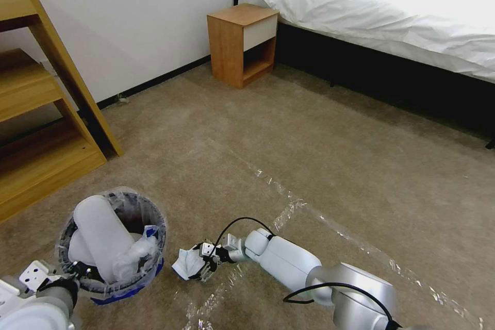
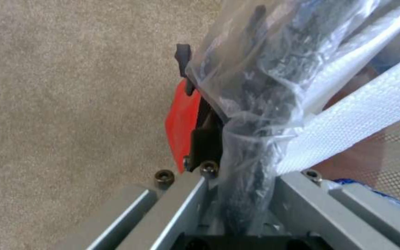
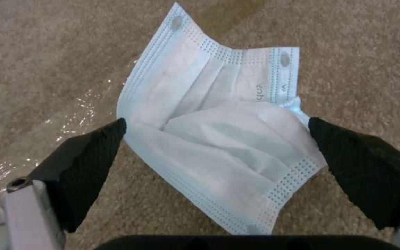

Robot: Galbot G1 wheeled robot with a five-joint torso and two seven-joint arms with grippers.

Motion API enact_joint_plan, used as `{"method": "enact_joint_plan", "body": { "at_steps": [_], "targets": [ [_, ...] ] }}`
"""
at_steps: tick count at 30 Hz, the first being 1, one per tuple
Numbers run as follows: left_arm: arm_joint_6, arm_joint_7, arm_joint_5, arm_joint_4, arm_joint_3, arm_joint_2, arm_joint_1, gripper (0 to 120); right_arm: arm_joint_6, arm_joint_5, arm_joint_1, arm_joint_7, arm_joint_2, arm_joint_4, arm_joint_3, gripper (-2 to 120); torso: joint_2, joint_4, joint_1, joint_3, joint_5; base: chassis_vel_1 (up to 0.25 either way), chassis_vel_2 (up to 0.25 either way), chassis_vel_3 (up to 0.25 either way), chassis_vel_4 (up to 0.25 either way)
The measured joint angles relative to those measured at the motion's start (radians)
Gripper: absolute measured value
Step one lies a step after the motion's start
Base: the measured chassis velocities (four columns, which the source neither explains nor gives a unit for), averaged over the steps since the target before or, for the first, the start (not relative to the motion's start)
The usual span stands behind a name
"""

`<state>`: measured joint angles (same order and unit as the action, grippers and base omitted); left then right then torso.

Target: Pick up the trash bin and place the garbage on the floor into it.

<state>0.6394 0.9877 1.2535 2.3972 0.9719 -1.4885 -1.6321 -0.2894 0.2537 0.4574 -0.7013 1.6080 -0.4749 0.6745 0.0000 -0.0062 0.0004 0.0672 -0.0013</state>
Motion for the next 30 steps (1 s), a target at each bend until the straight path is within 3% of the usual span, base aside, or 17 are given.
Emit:
{"method": "enact_joint_plan", "body": {
  "at_steps": [30],
  "targets": [
    [-0.003, -0.004, -0.014, 0.001, -0.008, -0.004, -0.002, 0, 0.015, 0.013, 0.02, -0.006, 0.0, 0.012, -0.005, 100, 0.0, 0.0, 0.0, 0.0, 0.0, 0.0, 0.0, 0.0, 0.0]
  ]
}}
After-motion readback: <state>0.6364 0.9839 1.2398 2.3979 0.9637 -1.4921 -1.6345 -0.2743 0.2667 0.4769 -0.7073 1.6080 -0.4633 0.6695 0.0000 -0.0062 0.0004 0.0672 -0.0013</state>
